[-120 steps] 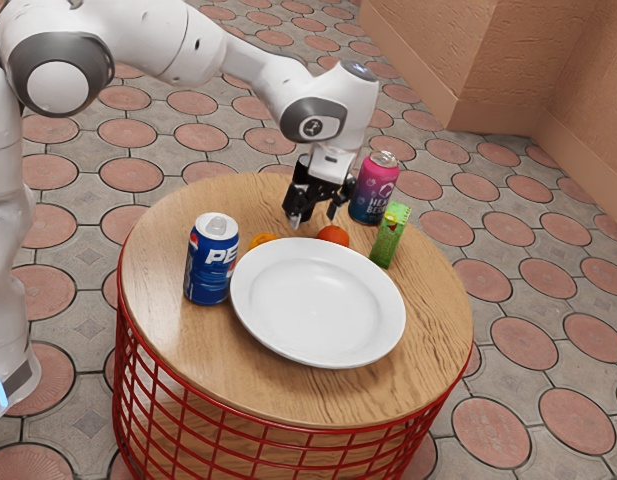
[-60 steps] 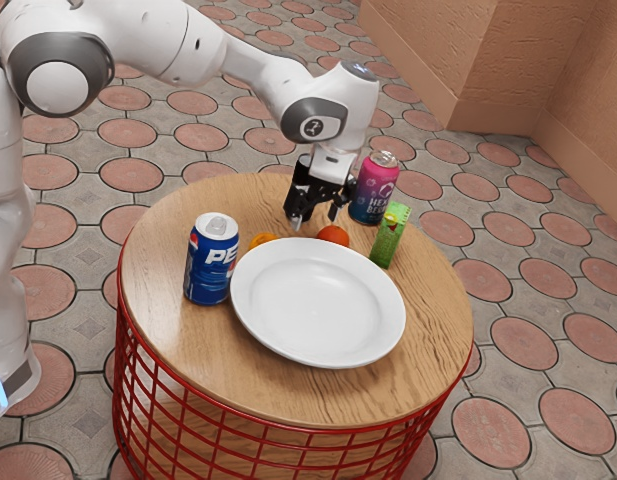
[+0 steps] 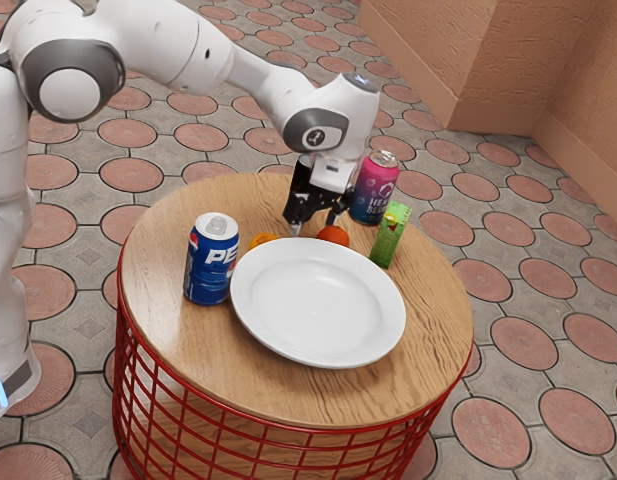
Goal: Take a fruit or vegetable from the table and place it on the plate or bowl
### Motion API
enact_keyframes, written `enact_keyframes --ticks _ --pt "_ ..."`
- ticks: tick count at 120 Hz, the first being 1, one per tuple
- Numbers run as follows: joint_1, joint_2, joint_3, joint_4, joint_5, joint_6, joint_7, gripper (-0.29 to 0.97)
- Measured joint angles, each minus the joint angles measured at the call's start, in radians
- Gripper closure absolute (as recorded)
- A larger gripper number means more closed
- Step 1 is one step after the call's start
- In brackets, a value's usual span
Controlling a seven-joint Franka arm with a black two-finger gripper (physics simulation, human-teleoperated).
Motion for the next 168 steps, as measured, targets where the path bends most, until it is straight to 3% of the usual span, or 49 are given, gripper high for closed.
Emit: enact_keyframes --ticks 168 --pt "-0.009 0.022 -0.011 0.023 -0.038 0.03 -0.001 0.0"
